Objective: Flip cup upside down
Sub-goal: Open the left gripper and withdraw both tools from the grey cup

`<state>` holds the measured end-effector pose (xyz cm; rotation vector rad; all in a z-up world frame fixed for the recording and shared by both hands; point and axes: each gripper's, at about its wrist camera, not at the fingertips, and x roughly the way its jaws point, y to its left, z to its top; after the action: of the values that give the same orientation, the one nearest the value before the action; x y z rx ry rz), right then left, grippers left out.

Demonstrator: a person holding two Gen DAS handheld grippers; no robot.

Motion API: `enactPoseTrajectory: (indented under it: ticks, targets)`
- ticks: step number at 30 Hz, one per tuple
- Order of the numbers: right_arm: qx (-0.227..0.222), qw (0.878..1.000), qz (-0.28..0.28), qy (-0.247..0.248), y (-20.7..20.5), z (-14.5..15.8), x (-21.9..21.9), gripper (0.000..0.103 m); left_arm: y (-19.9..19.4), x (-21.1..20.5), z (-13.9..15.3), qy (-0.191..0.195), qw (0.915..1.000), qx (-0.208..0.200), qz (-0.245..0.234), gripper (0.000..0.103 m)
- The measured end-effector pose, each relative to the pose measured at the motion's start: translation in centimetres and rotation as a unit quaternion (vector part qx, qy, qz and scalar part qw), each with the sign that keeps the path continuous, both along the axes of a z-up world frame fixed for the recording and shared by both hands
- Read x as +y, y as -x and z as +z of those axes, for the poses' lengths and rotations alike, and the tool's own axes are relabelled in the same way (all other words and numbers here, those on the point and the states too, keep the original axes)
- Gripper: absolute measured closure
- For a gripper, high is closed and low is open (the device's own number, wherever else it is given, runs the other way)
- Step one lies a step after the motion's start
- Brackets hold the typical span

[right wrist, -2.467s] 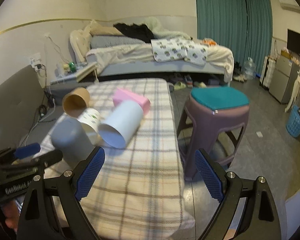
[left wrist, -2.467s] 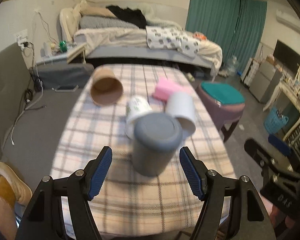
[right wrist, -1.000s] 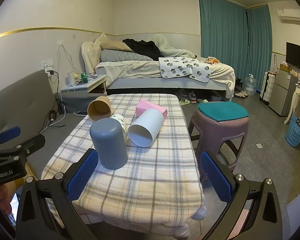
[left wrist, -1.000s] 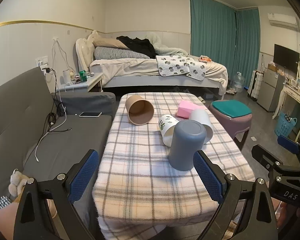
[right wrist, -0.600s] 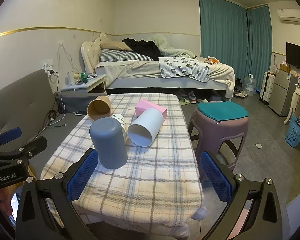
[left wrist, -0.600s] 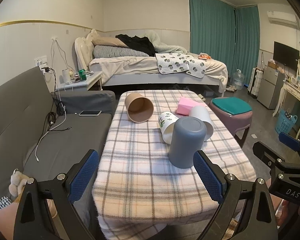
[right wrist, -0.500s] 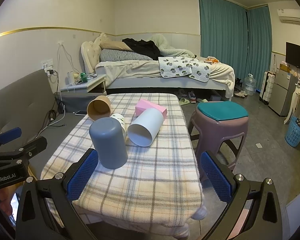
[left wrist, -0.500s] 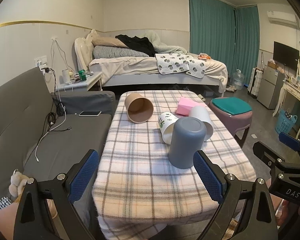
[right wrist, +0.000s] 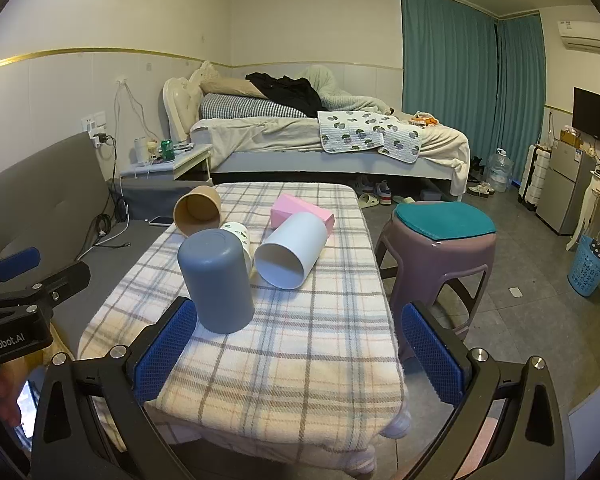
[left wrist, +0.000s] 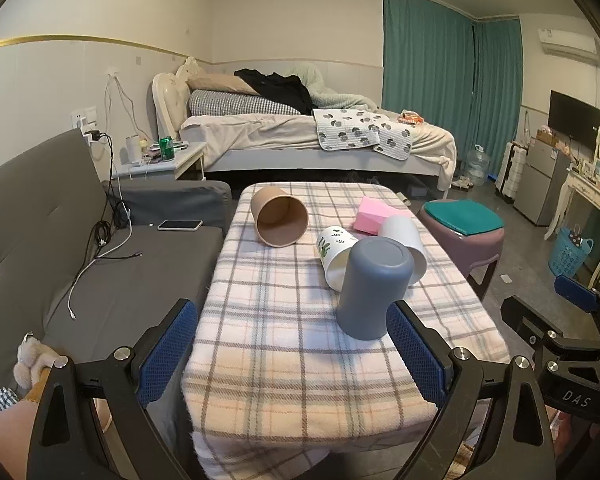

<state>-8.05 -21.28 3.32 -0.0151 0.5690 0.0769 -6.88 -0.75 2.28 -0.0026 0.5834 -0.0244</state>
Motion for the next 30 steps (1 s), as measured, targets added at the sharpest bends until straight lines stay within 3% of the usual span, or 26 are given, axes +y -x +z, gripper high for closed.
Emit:
enactPoseTrajectory:
  ticks: [30]
  targets:
    - [0.006, 1.0, 0.003, 0.003, -0.13, -0.34, -0.22, 0.0, 0.02, 0.01, -0.16, 0.005, 1.0, 0.003, -0.002, 0.005]
